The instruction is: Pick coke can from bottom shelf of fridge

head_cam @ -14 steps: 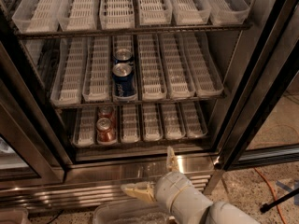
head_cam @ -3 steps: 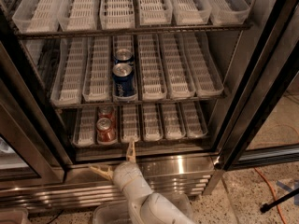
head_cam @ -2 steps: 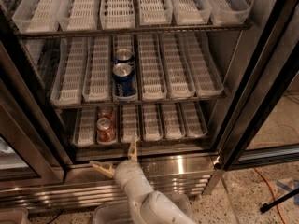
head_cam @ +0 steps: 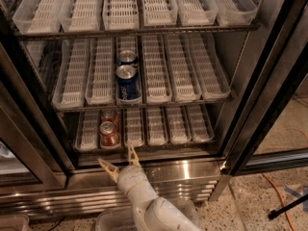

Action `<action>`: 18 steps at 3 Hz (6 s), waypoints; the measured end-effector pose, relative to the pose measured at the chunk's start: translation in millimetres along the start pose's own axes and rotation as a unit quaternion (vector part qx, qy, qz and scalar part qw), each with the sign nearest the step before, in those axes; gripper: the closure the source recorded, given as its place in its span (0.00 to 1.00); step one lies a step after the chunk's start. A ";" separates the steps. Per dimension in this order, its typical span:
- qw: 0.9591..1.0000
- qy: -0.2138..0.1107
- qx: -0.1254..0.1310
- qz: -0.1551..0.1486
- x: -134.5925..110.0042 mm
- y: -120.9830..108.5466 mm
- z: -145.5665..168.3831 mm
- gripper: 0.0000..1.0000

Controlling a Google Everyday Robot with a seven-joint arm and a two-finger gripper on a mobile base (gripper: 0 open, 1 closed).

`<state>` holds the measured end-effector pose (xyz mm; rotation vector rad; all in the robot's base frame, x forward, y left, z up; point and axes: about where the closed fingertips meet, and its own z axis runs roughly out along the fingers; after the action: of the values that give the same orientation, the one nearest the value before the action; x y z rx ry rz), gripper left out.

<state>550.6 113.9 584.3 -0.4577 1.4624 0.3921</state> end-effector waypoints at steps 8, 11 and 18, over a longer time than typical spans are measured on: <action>0.999 -0.022 -0.034 -0.003 4.0 -13.9 70.8 0.35; 0.998 -0.026 -0.054 0.001 4.8 -6.7 91.0 0.54; 0.987 -0.001 -0.161 0.001 -79.8 0.0 69.6 1.00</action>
Offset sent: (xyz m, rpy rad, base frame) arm 0.0015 0.0013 -0.0007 -0.0034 -0.0122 -0.0078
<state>604.0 152.0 667.5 -0.7122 1.4017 0.6352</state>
